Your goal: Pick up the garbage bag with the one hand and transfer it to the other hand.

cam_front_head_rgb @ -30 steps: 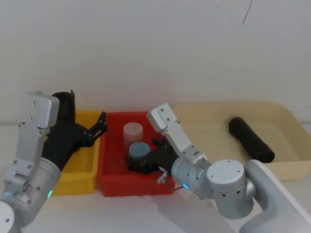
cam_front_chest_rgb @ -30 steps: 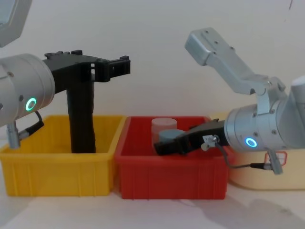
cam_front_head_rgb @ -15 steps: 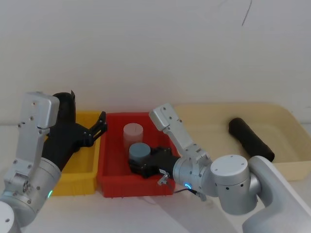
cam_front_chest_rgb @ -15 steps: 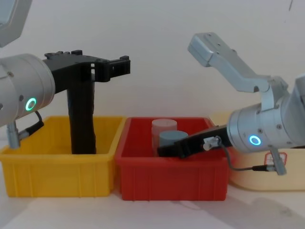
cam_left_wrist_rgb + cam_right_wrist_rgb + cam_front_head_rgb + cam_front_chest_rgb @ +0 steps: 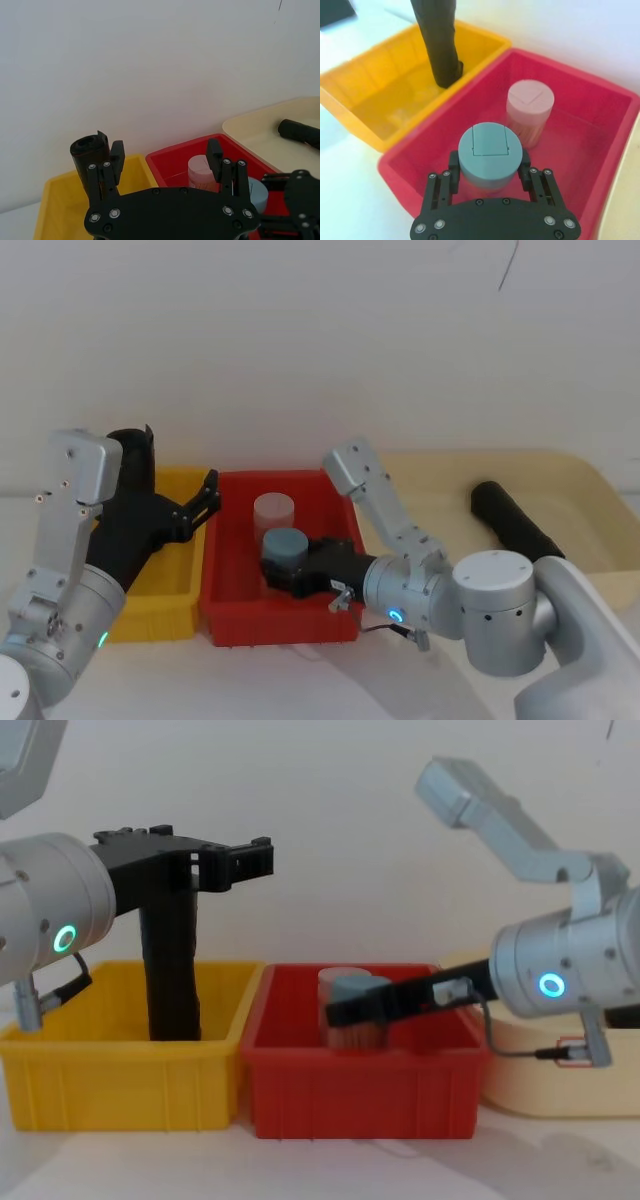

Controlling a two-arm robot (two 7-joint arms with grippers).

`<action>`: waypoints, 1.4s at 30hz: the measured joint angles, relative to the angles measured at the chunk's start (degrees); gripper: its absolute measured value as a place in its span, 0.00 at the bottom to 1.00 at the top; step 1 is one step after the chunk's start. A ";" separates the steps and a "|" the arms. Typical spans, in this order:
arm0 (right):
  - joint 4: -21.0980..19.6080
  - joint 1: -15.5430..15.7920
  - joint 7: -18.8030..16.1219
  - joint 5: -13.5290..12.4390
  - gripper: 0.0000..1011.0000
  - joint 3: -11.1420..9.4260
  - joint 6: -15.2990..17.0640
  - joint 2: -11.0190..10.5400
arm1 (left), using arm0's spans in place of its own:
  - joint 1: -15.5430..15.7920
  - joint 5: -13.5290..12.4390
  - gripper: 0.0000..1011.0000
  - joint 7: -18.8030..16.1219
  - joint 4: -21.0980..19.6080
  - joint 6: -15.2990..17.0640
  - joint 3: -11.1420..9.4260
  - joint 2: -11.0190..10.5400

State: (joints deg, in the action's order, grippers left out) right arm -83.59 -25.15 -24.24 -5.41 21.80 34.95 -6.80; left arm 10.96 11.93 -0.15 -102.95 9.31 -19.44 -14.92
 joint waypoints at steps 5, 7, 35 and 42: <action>-2.08 0.46 -0.42 -1.79 0.66 -1.46 0.59 0.22 | 0.00 0.00 0.99 0.00 0.00 0.00 0.00 0.01; -3.24 0.64 -0.48 -2.70 0.66 -2.35 0.79 0.45 | 0.00 0.00 0.99 0.00 0.00 0.00 0.00 0.00; -8.89 1.09 8.90 -3.52 0.66 -12.32 -7.00 1.23 | 0.00 0.00 0.99 0.00 0.00 0.00 0.00 0.00; -7.86 1.75 12.53 -1.07 0.66 -13.08 -8.24 0.66 | 0.00 0.00 0.99 0.00 0.00 0.00 0.00 0.00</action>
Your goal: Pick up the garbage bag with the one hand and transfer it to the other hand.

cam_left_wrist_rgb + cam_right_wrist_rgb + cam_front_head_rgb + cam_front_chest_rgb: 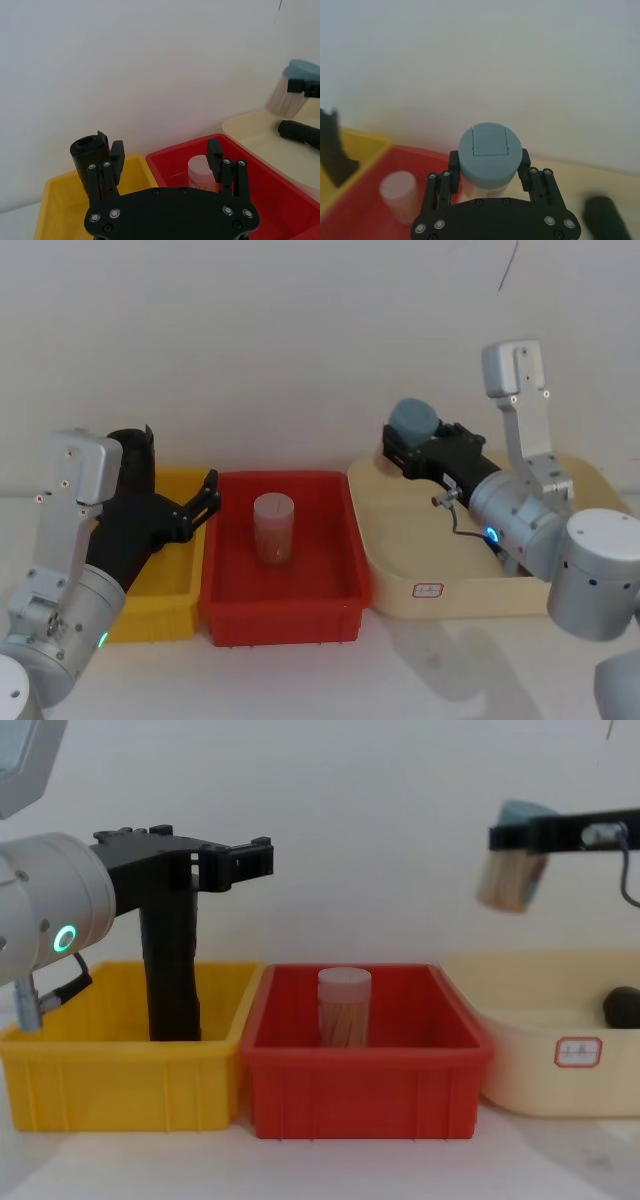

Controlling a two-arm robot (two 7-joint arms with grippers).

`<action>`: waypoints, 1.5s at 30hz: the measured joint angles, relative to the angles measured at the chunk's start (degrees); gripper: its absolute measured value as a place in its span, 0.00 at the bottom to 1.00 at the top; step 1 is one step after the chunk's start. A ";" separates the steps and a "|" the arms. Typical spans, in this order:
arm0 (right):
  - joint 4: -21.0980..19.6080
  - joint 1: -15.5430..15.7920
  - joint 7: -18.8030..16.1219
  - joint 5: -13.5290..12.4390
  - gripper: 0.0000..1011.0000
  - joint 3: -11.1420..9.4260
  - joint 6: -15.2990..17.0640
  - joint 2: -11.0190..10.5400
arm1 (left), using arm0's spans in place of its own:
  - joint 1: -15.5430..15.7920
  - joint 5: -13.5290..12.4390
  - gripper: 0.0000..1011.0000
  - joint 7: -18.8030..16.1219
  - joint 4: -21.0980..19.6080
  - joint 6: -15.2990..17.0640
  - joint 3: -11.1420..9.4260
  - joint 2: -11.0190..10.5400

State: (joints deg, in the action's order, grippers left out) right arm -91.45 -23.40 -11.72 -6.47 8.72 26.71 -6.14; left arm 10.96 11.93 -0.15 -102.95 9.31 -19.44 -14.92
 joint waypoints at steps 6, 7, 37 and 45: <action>1.65 1.01 2.45 2.29 0.66 -0.13 -0.07 -0.69 | 0.00 0.00 0.99 0.00 0.00 0.00 0.00 0.00; 1.83 1.13 2.57 2.45 0.66 -0.12 -0.06 -0.78 | 0.00 0.00 0.99 0.00 0.00 0.00 0.00 0.00; 3.63 3.37 4.67 4.18 0.99 -2.40 0.36 -0.17 | 0.00 0.00 0.99 0.00 0.00 0.00 0.00 0.00; -0.04 4.98 2.51 1.67 0.99 -3.83 0.67 0.08 | 0.00 0.00 0.99 0.00 0.00 0.00 0.00 0.00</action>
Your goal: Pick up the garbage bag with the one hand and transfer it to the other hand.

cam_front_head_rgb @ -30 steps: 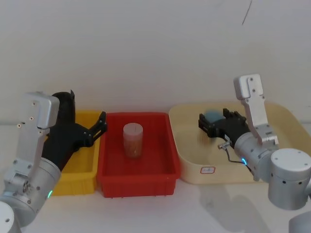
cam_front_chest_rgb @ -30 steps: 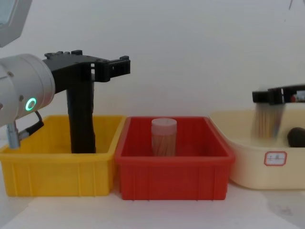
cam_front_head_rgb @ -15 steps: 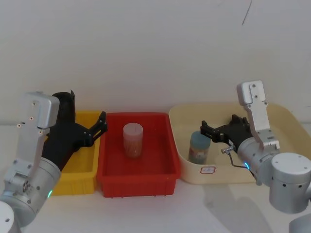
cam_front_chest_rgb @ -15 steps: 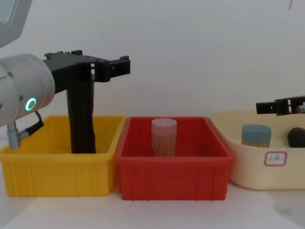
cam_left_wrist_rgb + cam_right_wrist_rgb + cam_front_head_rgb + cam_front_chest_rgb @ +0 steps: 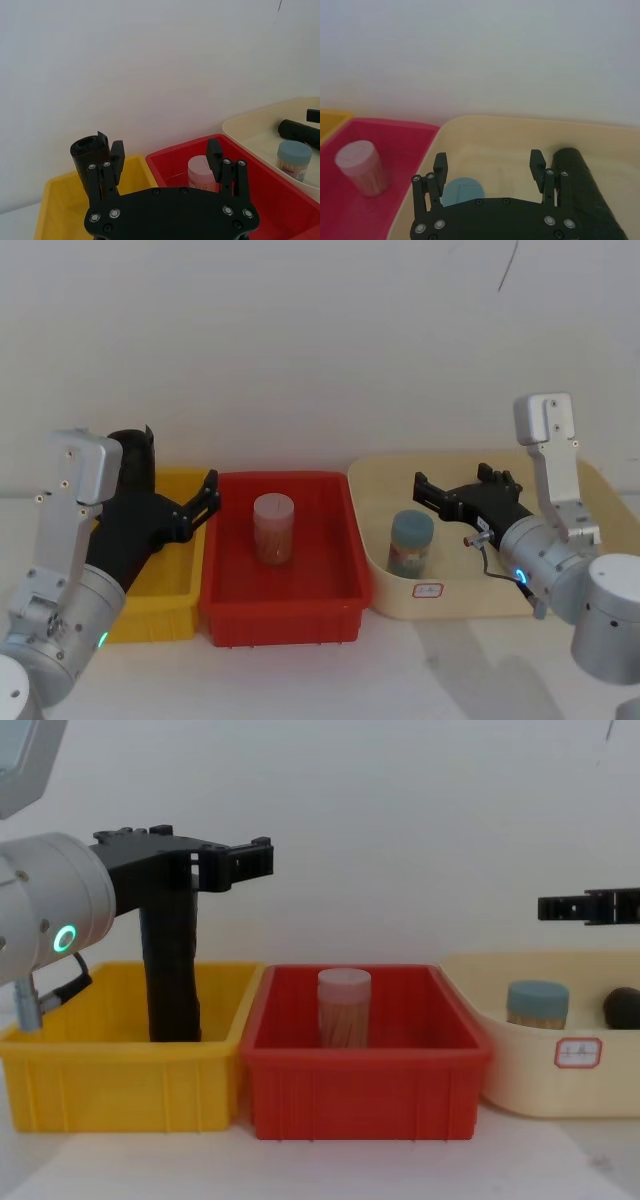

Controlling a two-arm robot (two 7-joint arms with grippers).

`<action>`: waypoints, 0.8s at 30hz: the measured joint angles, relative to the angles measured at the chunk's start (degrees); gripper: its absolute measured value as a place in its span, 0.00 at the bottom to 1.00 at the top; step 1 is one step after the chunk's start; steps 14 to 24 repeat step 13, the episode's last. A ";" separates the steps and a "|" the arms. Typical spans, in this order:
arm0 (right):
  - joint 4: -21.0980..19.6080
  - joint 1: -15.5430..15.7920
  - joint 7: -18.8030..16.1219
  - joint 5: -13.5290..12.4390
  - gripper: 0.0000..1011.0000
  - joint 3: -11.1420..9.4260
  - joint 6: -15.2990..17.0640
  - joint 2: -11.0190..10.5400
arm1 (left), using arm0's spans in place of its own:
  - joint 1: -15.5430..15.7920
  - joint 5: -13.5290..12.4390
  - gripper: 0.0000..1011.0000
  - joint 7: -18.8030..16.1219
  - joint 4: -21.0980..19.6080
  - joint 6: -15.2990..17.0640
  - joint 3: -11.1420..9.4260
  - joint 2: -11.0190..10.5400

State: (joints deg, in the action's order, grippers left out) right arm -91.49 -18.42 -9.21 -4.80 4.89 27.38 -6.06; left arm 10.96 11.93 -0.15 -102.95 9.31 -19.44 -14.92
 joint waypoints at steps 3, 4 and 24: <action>-1.51 0.74 -0.86 -1.06 0.99 -0.39 0.25 0.01 | 0.00 0.00 0.99 0.00 0.00 0.00 0.00 0.00; -1.89 0.88 -1.03 -1.25 0.99 -0.47 0.28 0.01 | 0.00 0.00 0.99 0.00 0.00 0.00 0.00 0.00; -4.00 1.88 -2.21 -2.66 0.99 -1.04 0.65 0.00 | 0.00 0.00 0.99 0.00 0.00 0.00 0.00 0.00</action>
